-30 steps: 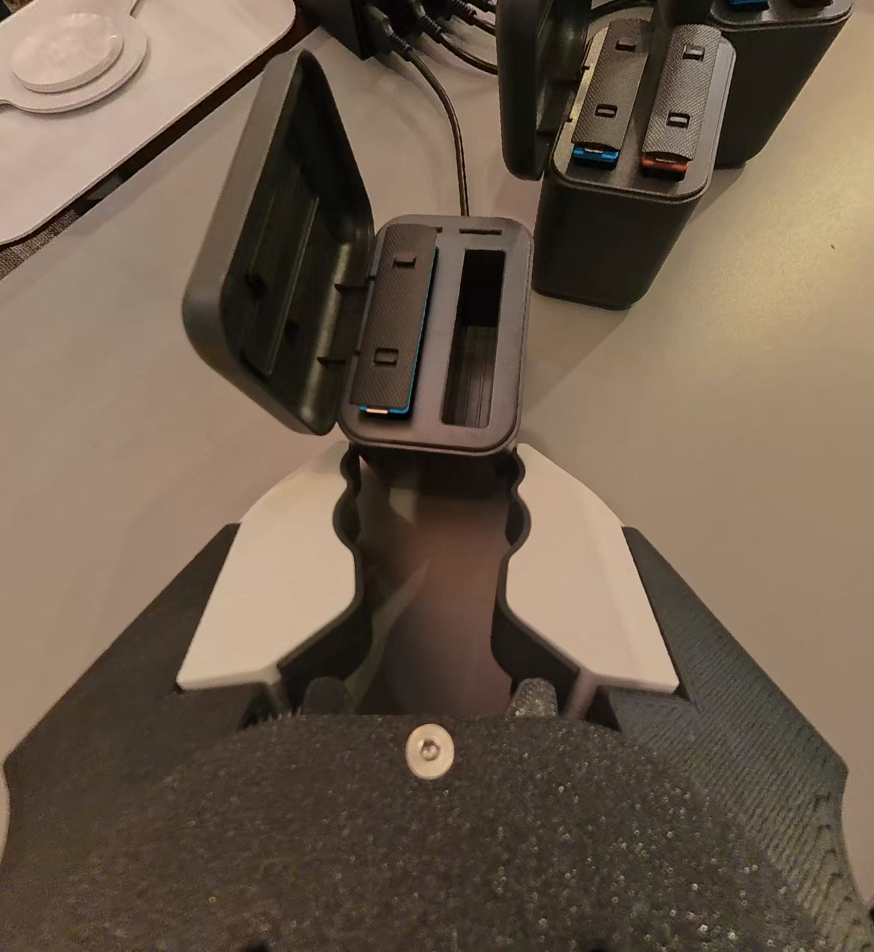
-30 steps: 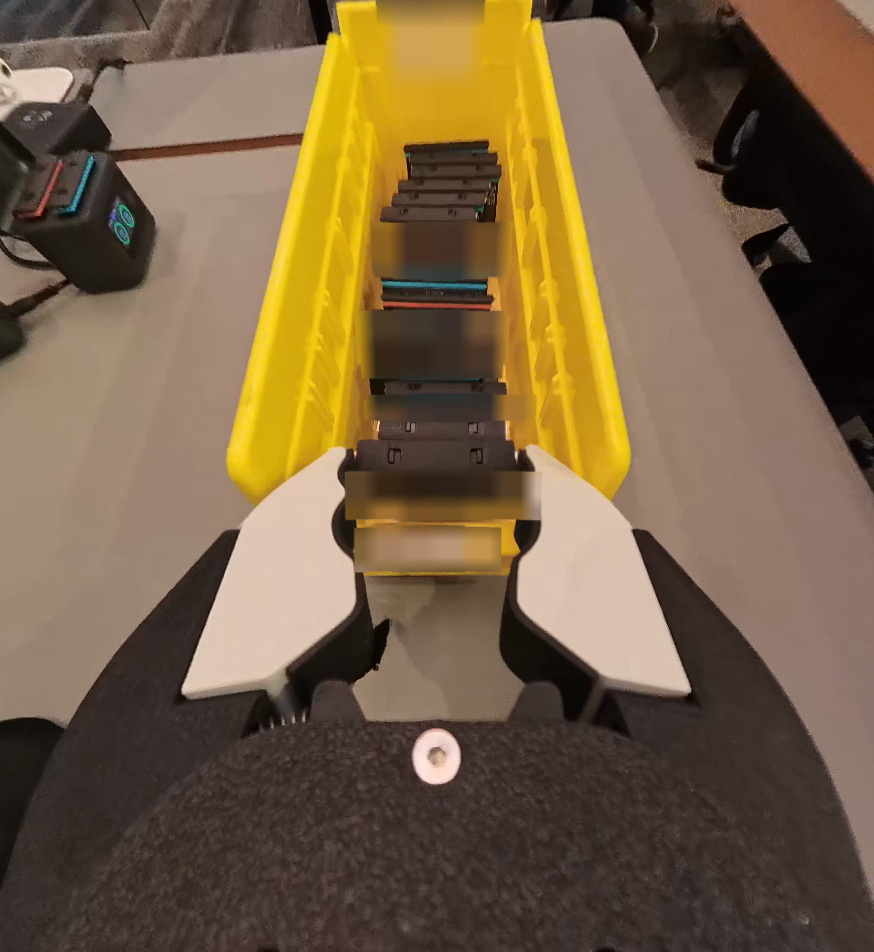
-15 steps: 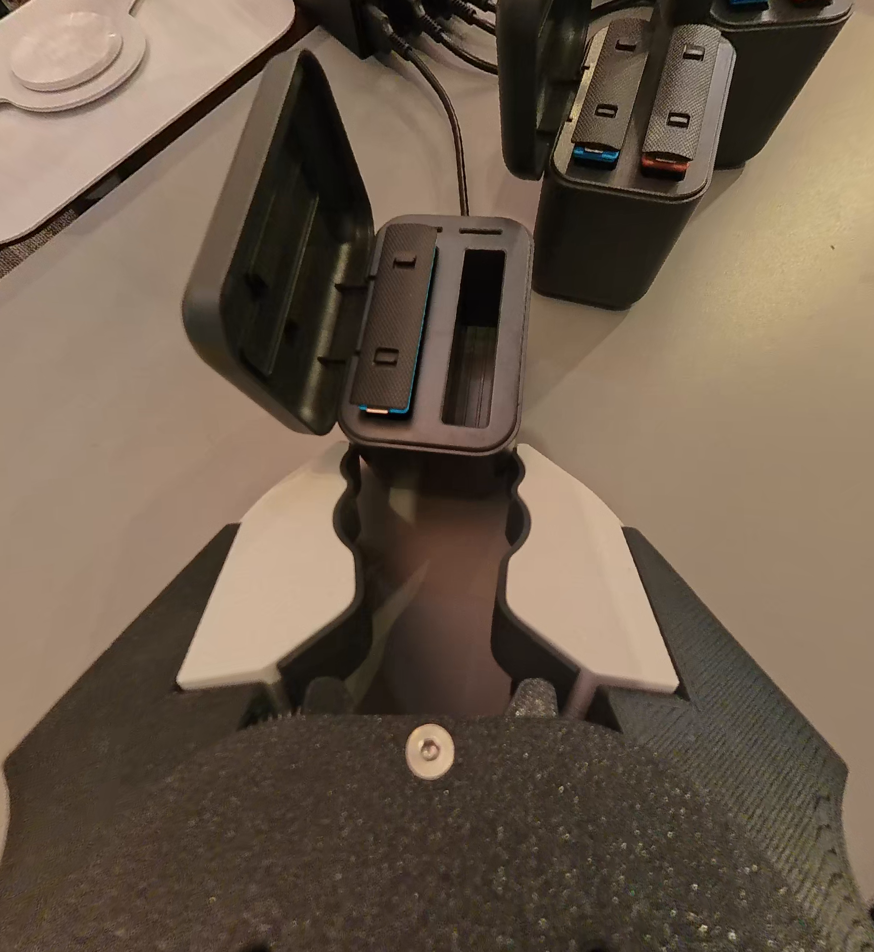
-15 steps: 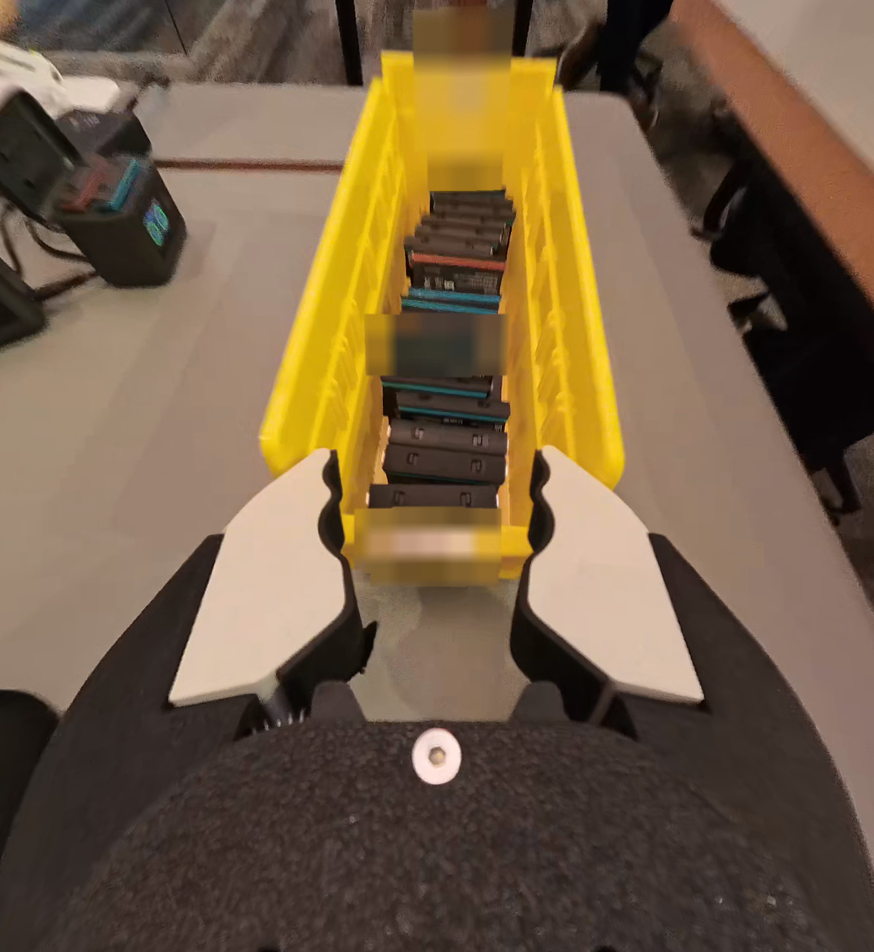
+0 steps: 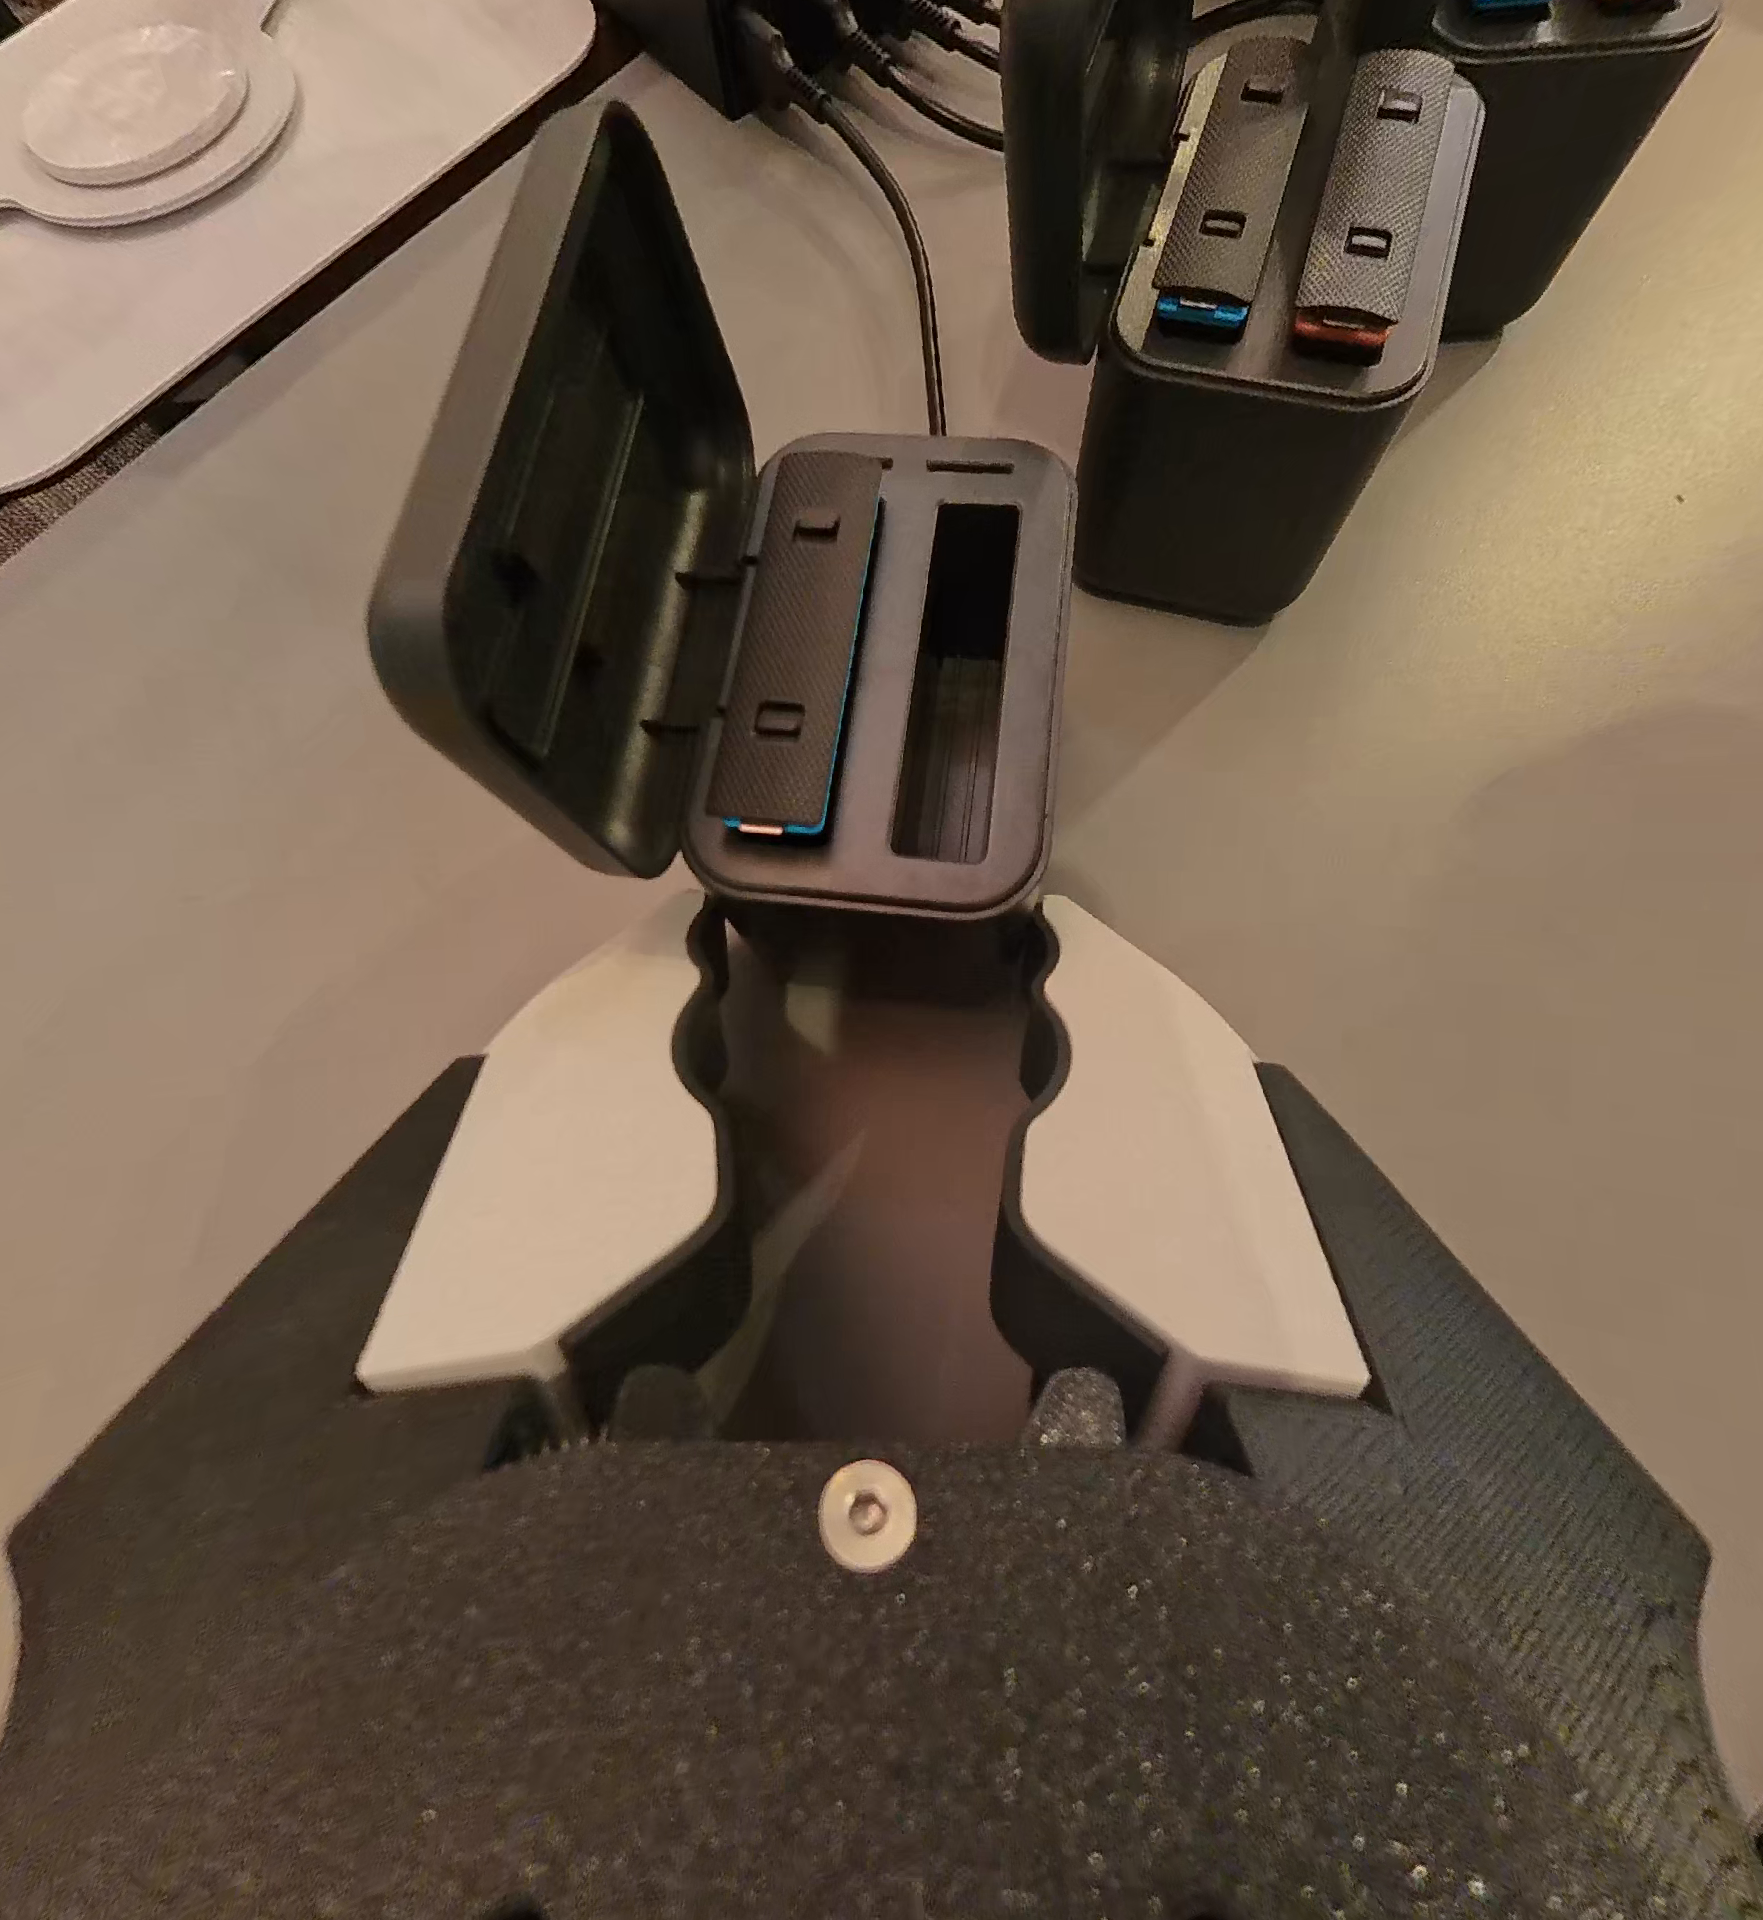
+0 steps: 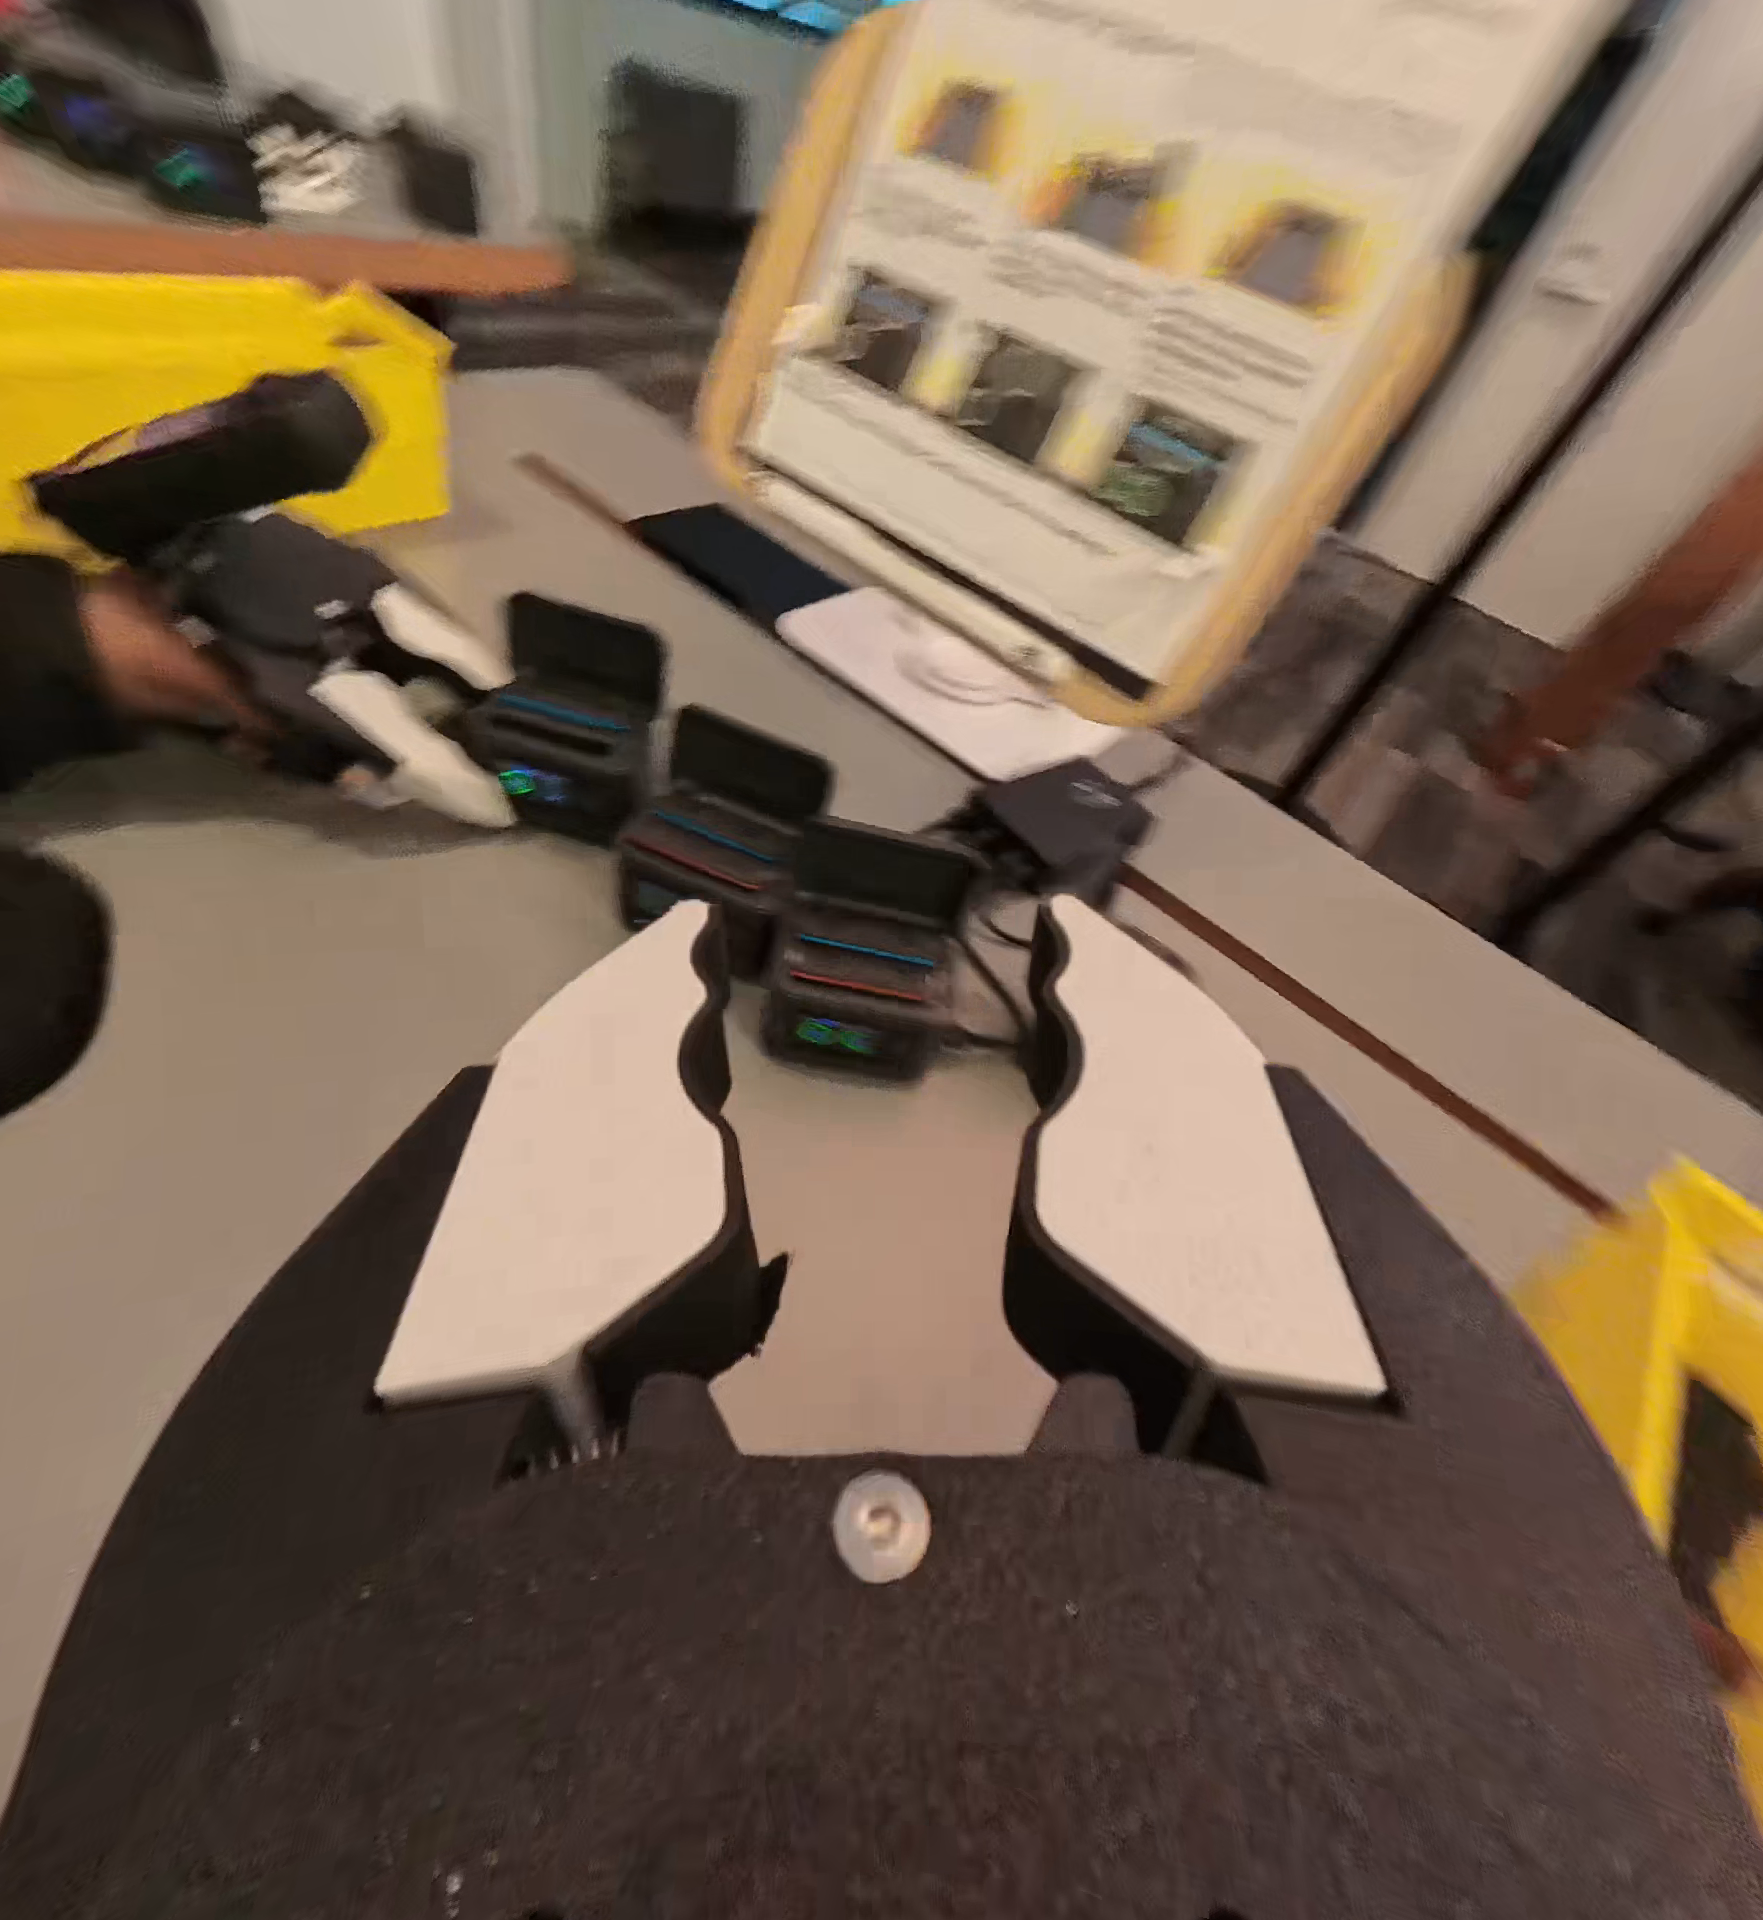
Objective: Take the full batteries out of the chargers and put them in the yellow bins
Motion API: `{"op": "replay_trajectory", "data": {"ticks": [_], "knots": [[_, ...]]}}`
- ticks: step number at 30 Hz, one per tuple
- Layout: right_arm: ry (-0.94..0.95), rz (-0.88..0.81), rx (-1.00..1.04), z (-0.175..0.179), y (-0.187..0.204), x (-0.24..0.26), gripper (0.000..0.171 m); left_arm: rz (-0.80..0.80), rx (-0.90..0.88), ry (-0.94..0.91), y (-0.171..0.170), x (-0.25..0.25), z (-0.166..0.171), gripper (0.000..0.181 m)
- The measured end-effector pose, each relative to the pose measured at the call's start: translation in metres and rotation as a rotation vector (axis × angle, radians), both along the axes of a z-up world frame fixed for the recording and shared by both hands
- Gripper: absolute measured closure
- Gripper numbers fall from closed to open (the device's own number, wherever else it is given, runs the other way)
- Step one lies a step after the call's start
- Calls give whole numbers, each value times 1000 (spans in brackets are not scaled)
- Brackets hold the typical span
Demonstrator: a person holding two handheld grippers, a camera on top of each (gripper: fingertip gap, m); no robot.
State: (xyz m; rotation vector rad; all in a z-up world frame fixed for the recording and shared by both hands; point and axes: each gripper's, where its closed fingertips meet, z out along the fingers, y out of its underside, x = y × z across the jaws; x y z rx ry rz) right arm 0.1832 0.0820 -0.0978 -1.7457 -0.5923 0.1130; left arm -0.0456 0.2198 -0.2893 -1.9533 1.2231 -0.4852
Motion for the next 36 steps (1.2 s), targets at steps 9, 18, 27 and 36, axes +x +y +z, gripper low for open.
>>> {"op": "replay_trajectory", "data": {"ticks": [9, 18, 27, 36], "knots": [[-526, 507, -173, -76, 70, -166, 134, -1, -3, -1, 0, 0, 0, 127], [-854, 727, -329, -126, 133, -214, 140, -7, -9, -2, 0, 1, -1, 126], [-971, 906, -516, -149, 146, -217, 144, -22, -10, -3, -1, 2, -1, 126], [-1043, 980, -636, -151, 151, -217, 147, -22, -21, -3, -1, 2, -1, 125]]}}
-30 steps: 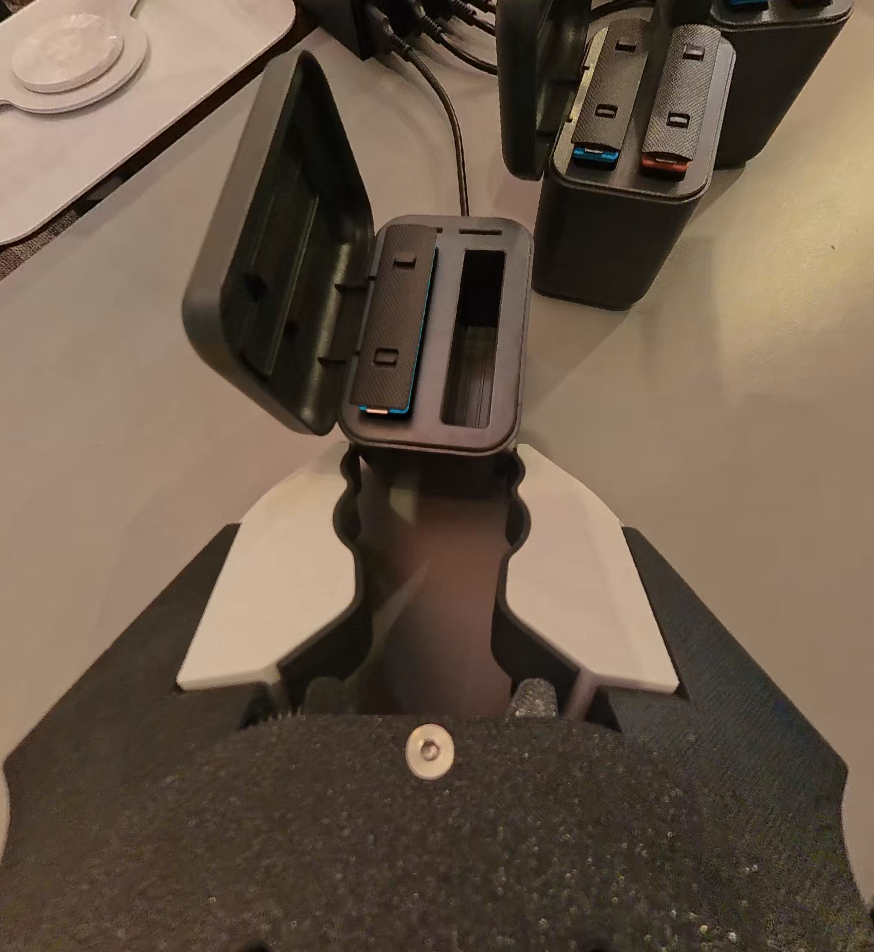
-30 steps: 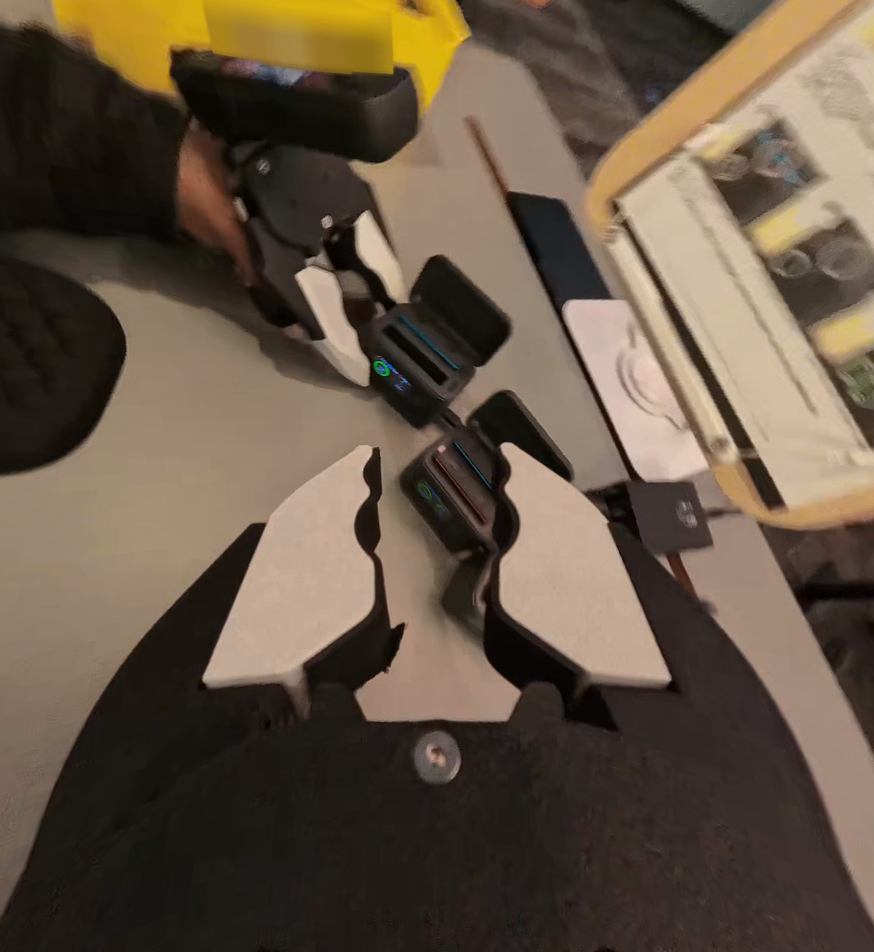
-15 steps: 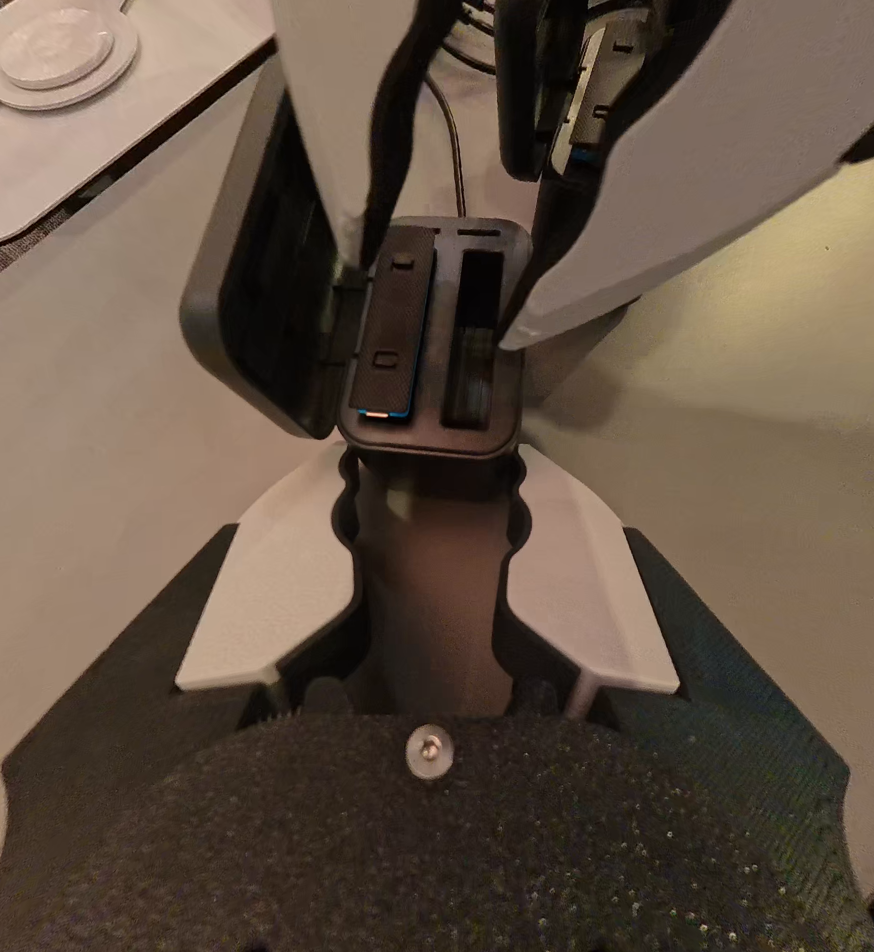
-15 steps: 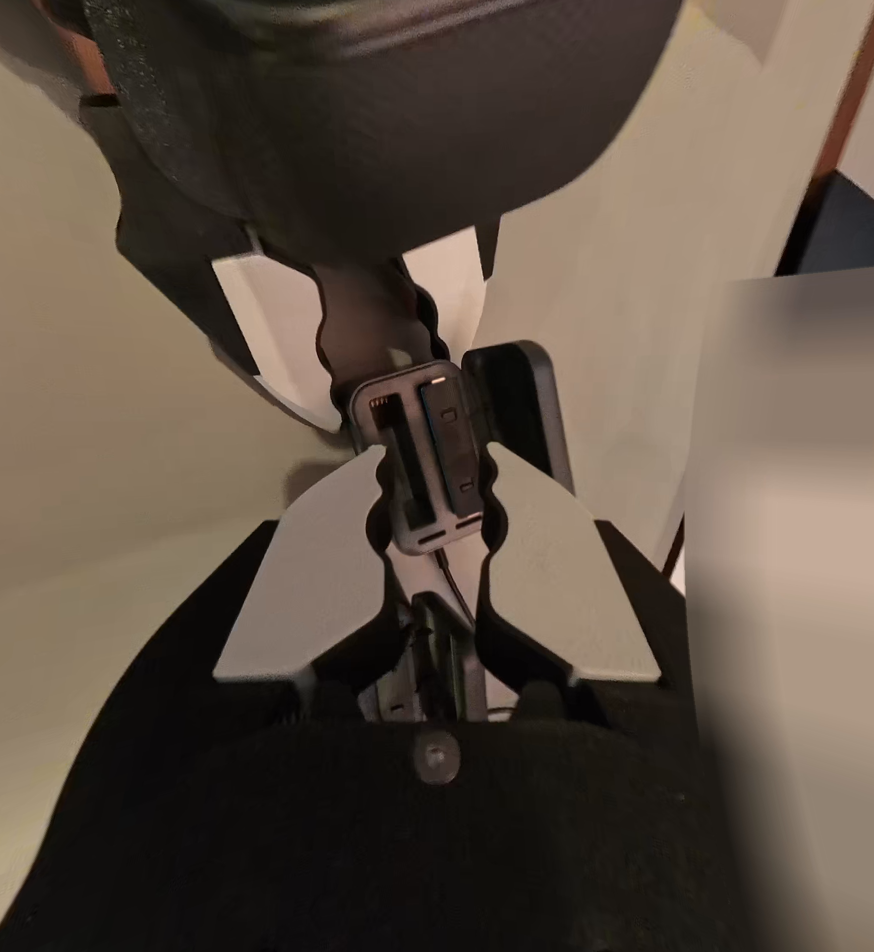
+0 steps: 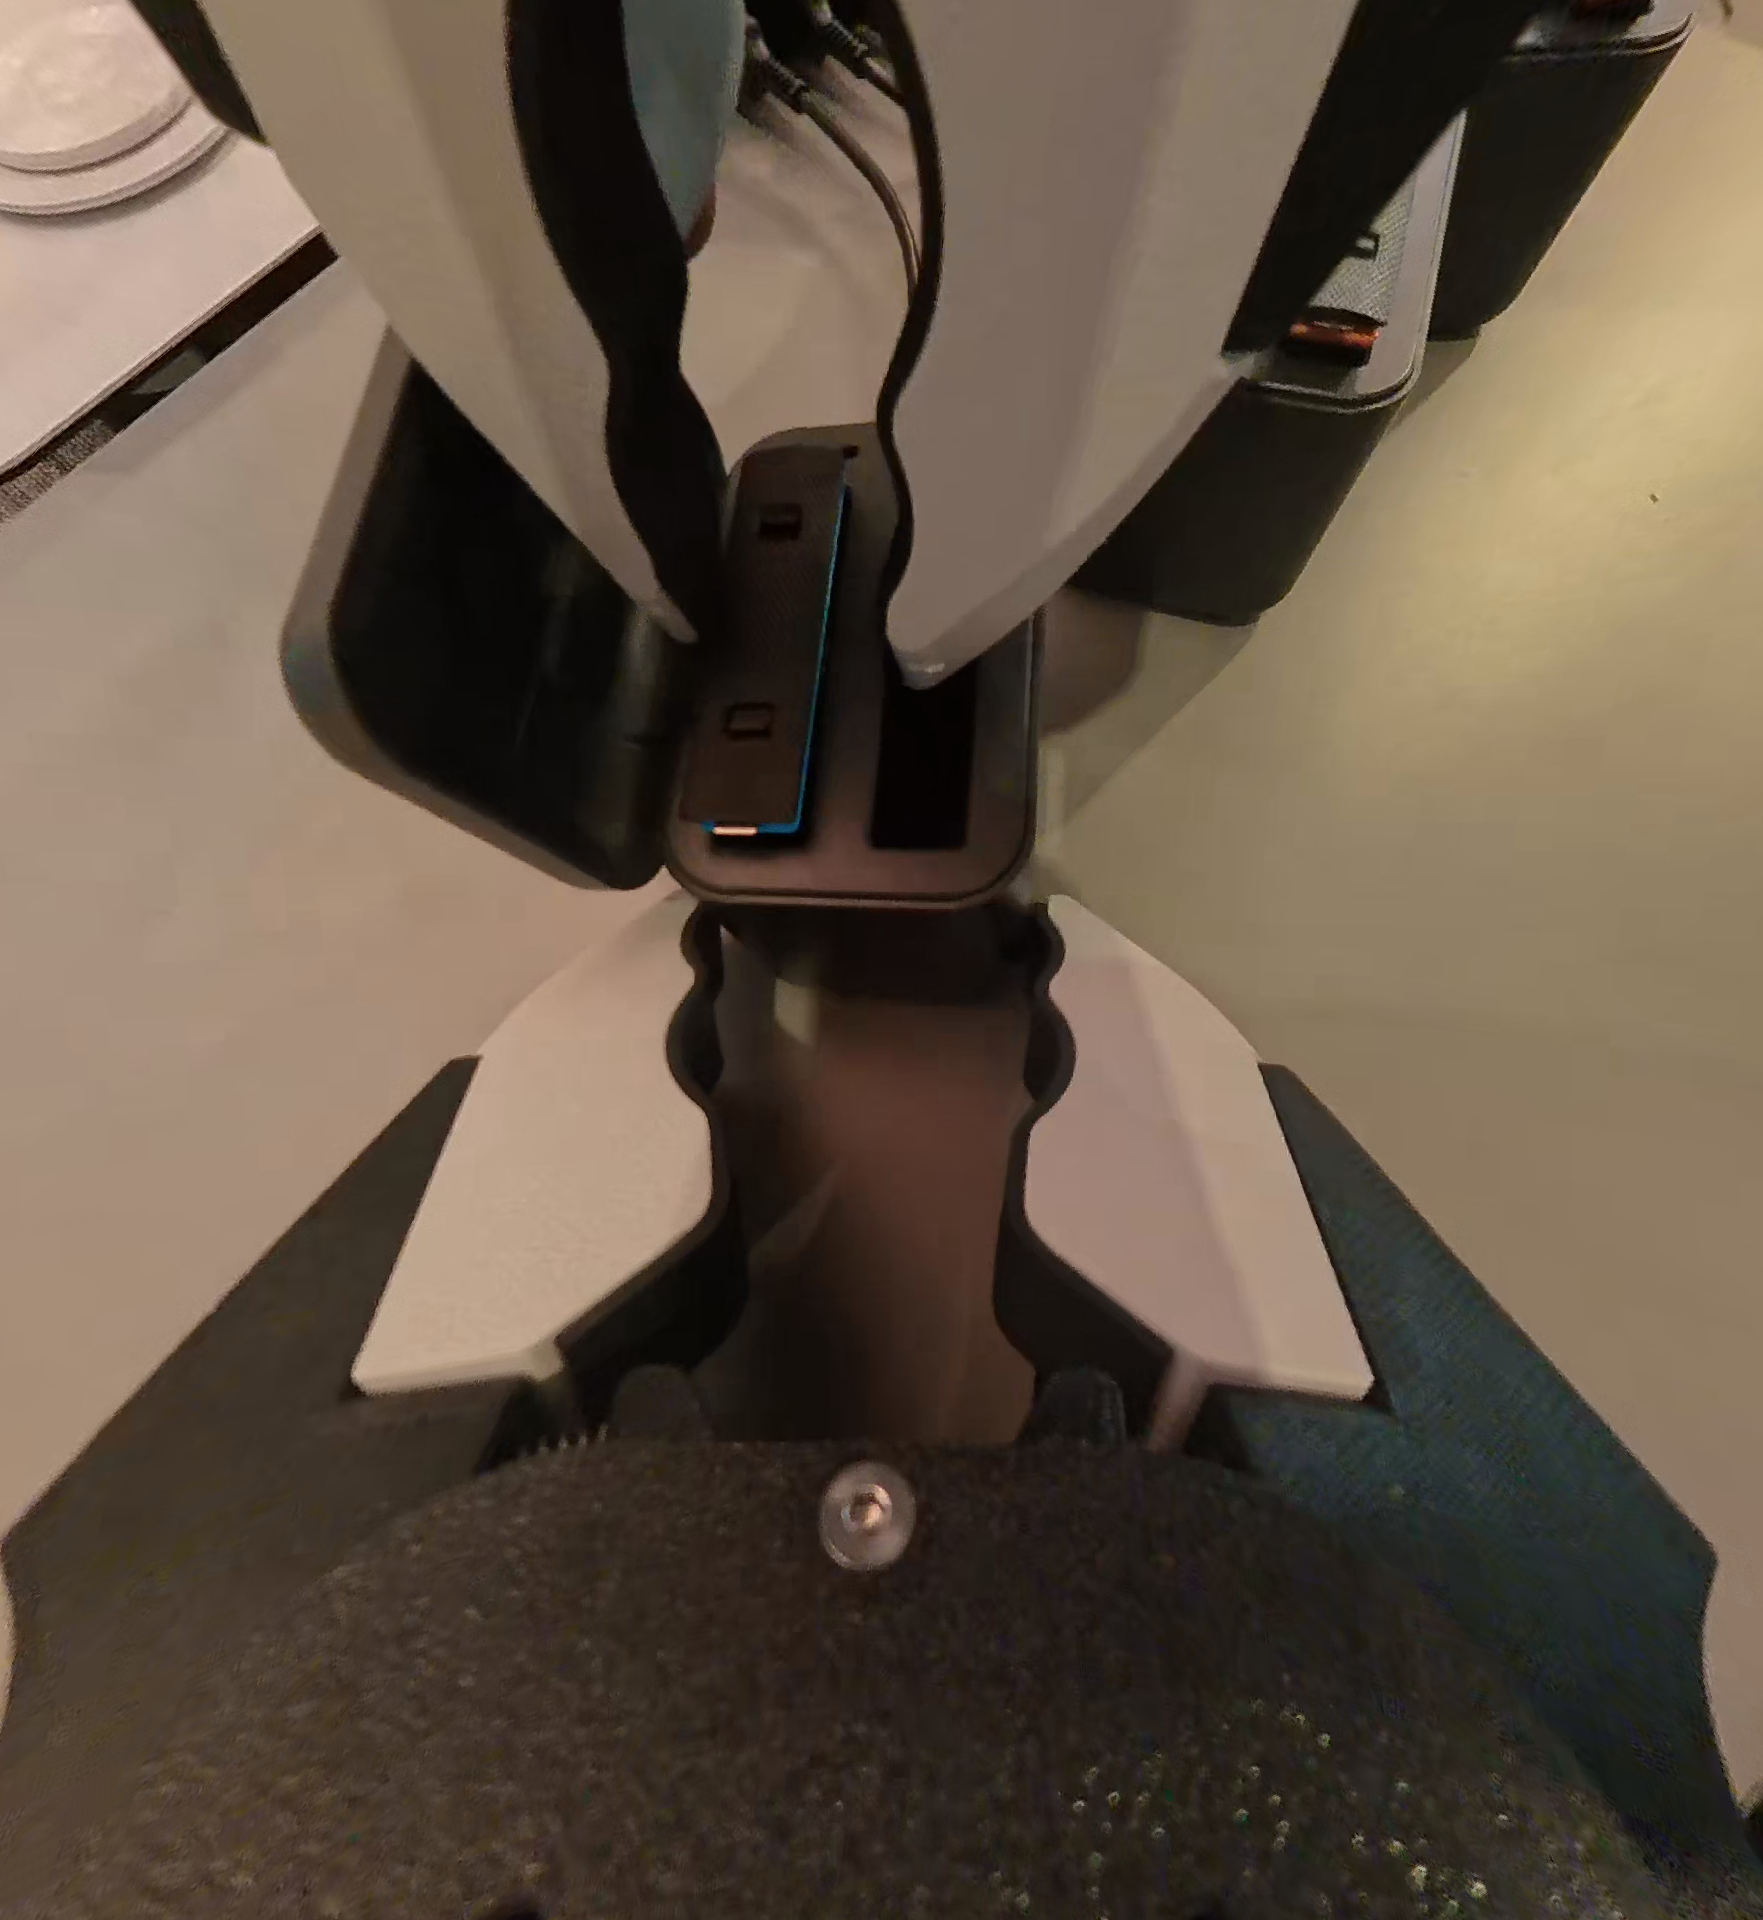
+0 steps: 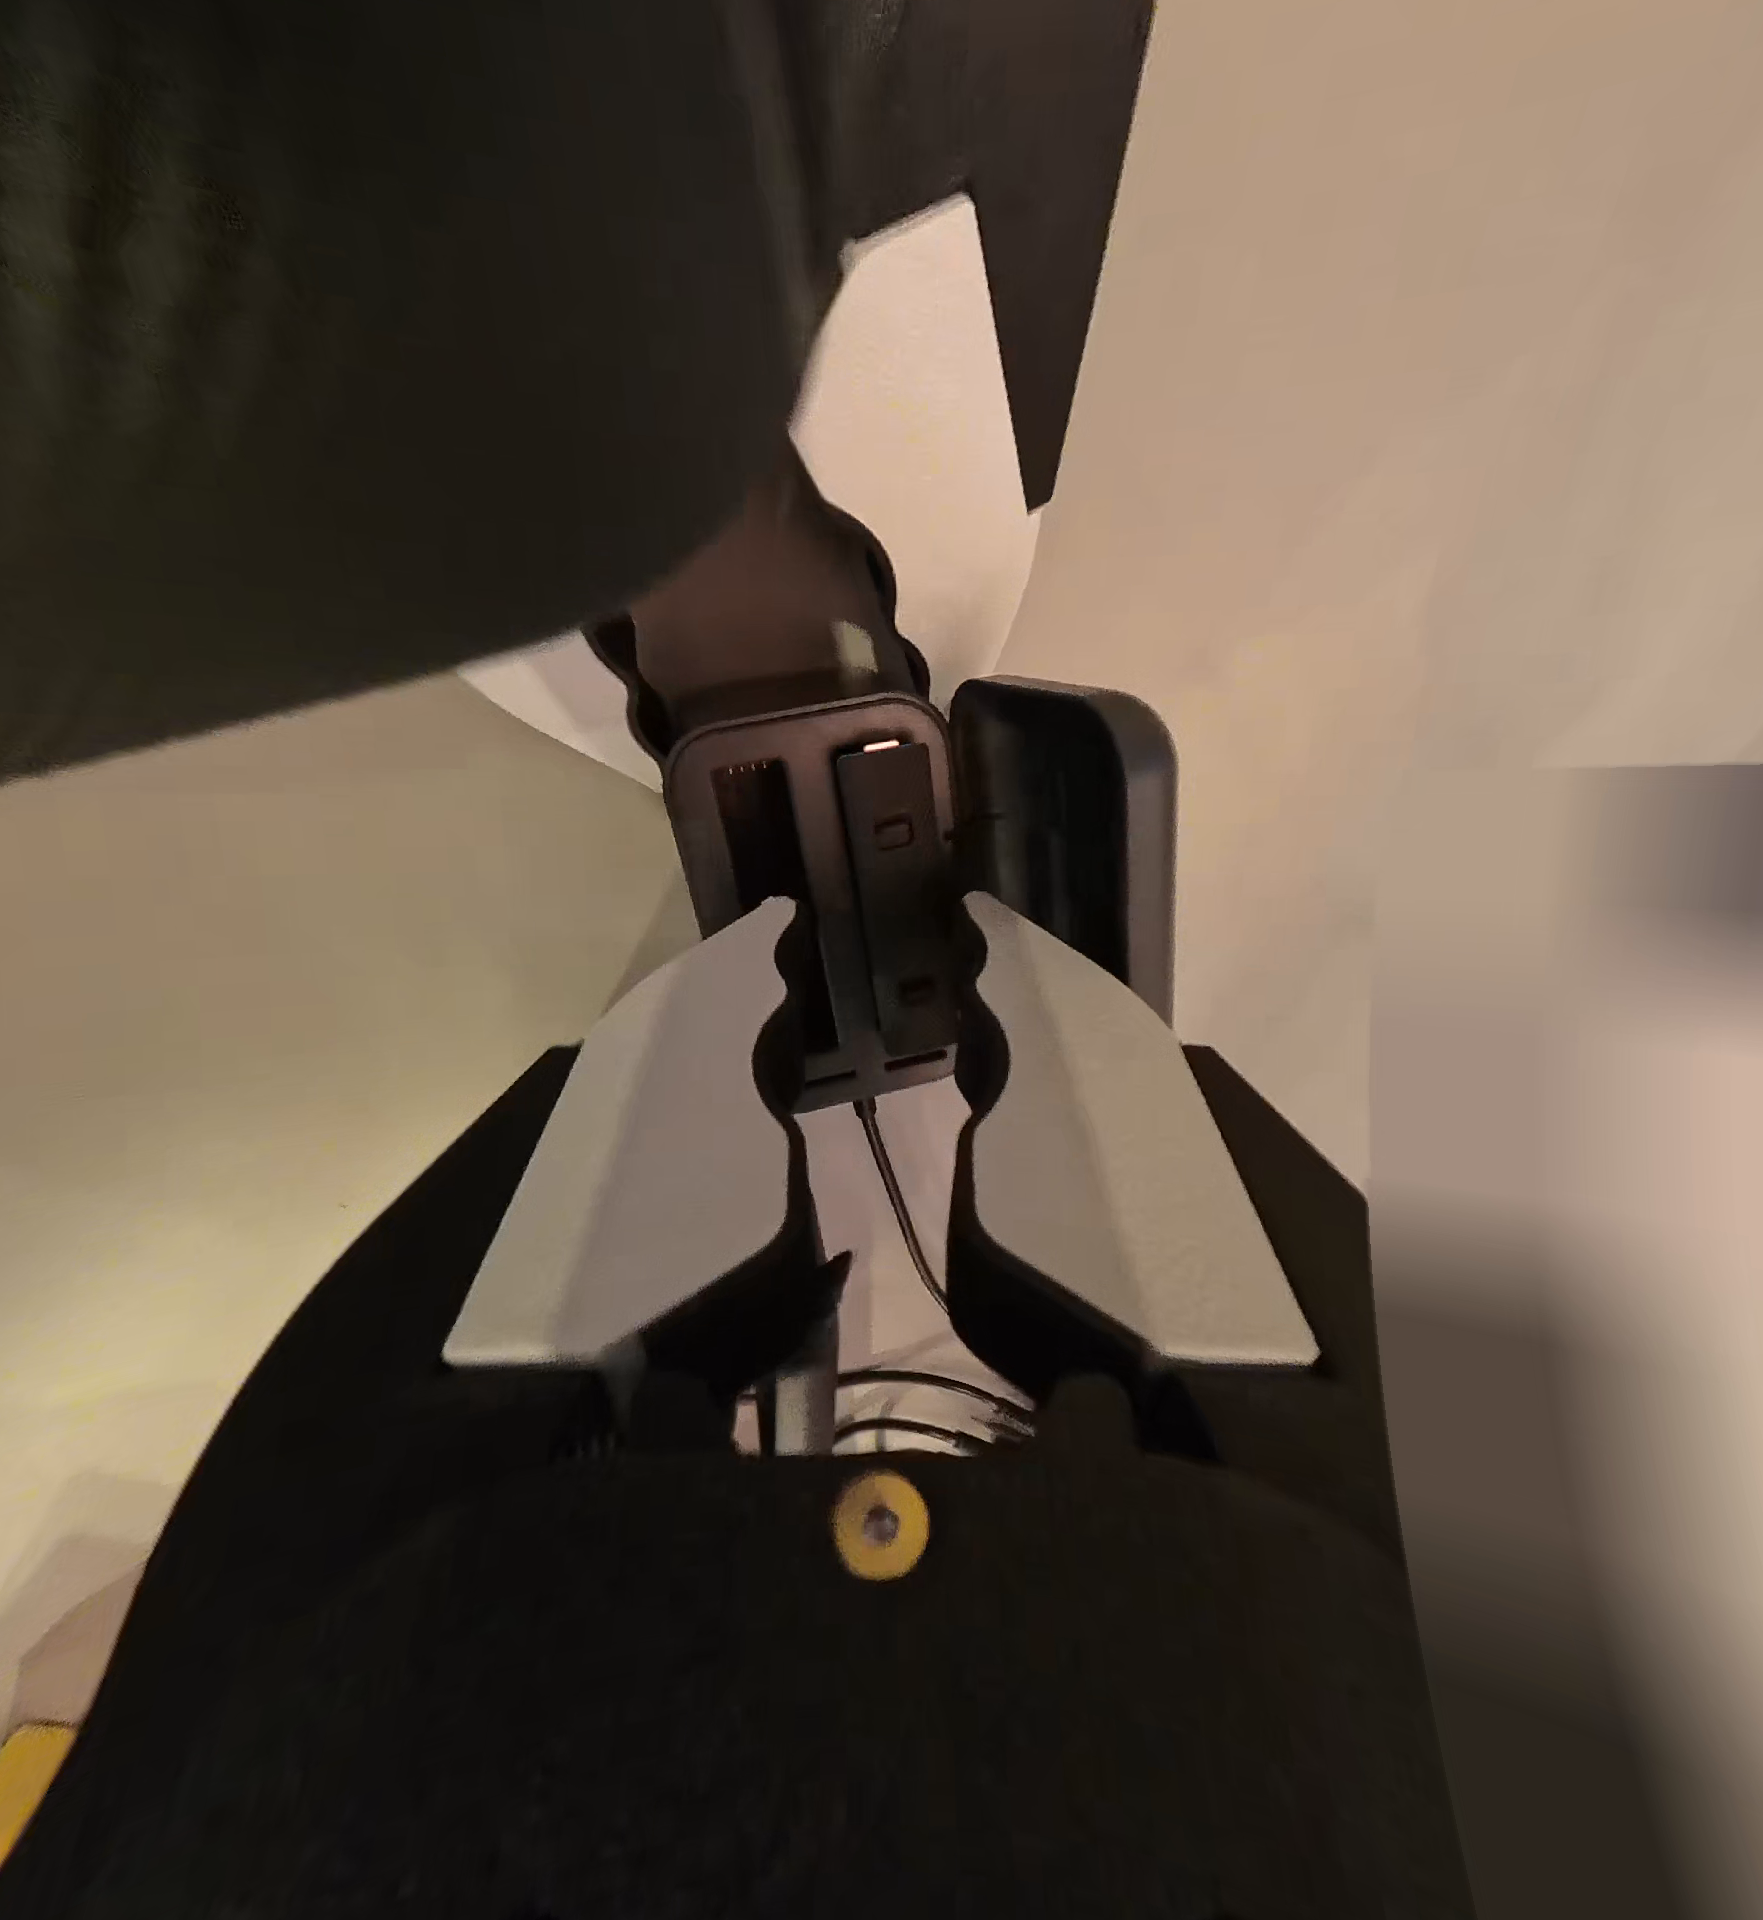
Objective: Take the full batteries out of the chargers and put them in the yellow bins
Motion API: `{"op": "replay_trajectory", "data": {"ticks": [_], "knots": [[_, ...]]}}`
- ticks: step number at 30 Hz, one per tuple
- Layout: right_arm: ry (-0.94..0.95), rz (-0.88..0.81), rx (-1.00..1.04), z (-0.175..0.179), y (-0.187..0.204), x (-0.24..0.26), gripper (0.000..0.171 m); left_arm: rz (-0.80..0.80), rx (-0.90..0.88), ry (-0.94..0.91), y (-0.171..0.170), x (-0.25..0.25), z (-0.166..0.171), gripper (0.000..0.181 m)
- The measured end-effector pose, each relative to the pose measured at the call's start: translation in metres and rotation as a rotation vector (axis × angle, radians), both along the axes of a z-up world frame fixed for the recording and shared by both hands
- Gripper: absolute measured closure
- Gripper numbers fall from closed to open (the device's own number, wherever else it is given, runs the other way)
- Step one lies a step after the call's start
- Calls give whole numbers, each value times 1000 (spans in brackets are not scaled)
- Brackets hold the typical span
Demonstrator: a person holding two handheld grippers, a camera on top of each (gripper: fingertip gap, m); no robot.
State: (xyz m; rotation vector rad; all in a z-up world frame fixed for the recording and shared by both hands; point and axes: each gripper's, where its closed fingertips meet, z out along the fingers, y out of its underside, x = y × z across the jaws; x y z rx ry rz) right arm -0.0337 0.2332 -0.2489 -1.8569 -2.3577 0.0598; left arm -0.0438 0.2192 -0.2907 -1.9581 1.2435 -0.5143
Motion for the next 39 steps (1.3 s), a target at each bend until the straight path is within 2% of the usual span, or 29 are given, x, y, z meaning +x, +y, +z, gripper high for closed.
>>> {"op": "replay_trajectory", "data": {"ticks": [9, 13, 29, 39], "knots": [[1, 2, -13, 1, -3, 0, 147, -7, 10, -29, -1, 5, 5, 116], [14, -4, -16, 1, -3, -1, 147, 21, 21, -42, 2, 6, 7, 123], [-19, 5, -60, 3, -10, 5, 151, -29, 62, -15, -3, 10, 6, 123], [-5, 19, -14, 4, -6, 2, 157, -27, 50, -22, -3, 10, 7, 124]]}}
